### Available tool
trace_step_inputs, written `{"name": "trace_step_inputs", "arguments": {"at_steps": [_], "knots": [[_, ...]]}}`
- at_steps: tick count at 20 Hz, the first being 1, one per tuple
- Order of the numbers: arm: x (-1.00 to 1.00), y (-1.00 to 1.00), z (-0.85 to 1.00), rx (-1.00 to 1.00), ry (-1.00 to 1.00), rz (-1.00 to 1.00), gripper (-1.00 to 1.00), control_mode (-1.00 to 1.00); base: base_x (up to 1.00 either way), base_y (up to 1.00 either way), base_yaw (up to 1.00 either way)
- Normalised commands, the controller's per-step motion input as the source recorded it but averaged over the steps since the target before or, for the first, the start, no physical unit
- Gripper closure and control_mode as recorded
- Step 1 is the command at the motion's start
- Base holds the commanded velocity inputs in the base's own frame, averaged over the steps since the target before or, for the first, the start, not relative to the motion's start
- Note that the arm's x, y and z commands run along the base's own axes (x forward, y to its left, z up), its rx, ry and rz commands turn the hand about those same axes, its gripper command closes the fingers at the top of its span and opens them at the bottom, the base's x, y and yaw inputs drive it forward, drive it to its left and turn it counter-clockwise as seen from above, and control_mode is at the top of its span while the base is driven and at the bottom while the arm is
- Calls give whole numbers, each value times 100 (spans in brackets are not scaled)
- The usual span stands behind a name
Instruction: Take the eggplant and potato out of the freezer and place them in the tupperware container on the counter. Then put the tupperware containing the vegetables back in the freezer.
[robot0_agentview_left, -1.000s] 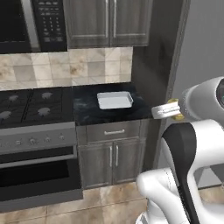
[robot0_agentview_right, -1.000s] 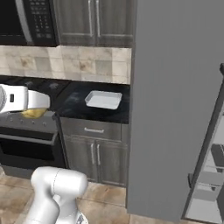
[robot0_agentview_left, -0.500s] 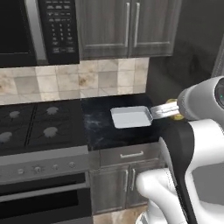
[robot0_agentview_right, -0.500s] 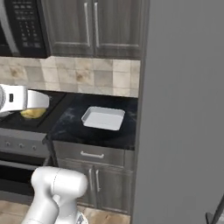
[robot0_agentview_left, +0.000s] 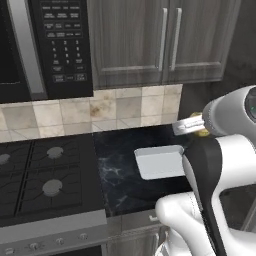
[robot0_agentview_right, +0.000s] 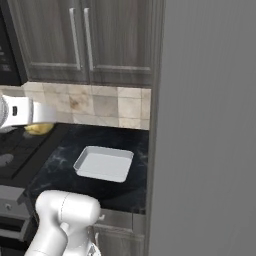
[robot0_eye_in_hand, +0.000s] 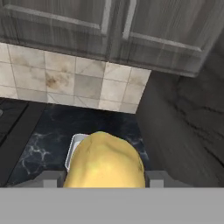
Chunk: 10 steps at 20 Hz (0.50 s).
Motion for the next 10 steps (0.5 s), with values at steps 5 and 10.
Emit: {"name": "trace_step_inputs", "arguments": {"at_steps": [5,10], "knots": [[3,-3,-65,0,6,-2,100,-100,0,0,0],[9,-3,-84,1,3,0,100,-100,0,0,0]]}}
